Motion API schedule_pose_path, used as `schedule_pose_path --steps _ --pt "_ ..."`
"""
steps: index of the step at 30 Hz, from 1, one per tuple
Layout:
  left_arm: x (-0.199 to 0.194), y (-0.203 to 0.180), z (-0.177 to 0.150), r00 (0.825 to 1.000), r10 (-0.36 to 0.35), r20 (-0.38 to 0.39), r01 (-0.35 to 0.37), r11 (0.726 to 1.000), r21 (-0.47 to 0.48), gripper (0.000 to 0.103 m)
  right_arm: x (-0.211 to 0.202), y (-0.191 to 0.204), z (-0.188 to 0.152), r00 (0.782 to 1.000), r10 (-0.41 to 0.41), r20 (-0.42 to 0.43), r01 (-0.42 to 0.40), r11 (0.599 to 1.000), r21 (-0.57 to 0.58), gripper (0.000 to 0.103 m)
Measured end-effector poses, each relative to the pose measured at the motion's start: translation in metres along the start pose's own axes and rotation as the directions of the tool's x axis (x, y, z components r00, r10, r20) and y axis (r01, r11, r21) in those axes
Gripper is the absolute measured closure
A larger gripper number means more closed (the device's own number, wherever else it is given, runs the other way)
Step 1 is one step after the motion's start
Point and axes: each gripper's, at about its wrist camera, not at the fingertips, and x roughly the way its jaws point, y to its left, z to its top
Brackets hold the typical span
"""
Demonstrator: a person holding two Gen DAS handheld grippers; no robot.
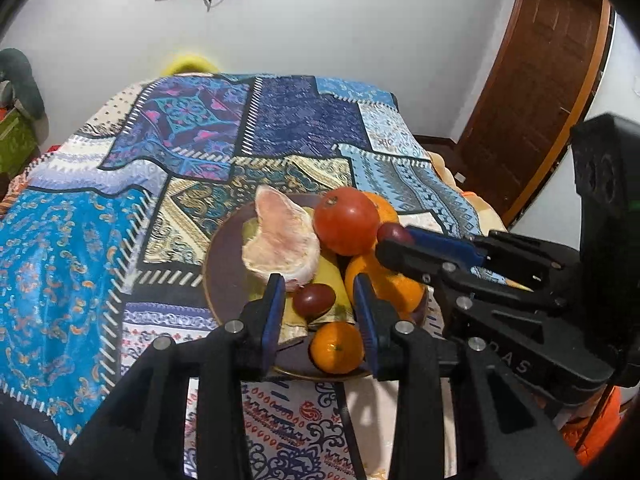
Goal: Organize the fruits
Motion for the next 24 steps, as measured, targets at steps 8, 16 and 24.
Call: schedule_pose_path --steps 8,16,24 --pt "-0.038 0.006 0.009 0.997 0.037 0.075 -0.035 0.999 -0.022 0.068 -0.013 0.001 0.004 1.000 -0.015 0.016 0.015 1.000 0.008 0.066" --pt "-0.118 -0.012 0.015 0.977 0.061 0.203 -0.059 0.998 -0.015 0.068 -0.079 0.016 0.014 0.990 -0.048 0.130 0.047 0.999 0.005 0.066" --pt "-0.226 -0.047 0.008 0.918 0.085 0.387 -0.101 0.995 0.020 0.068 -0.184 0.048 0.013 0.946 -0.077 0.314 0.080 0.997 0.003 0.066"
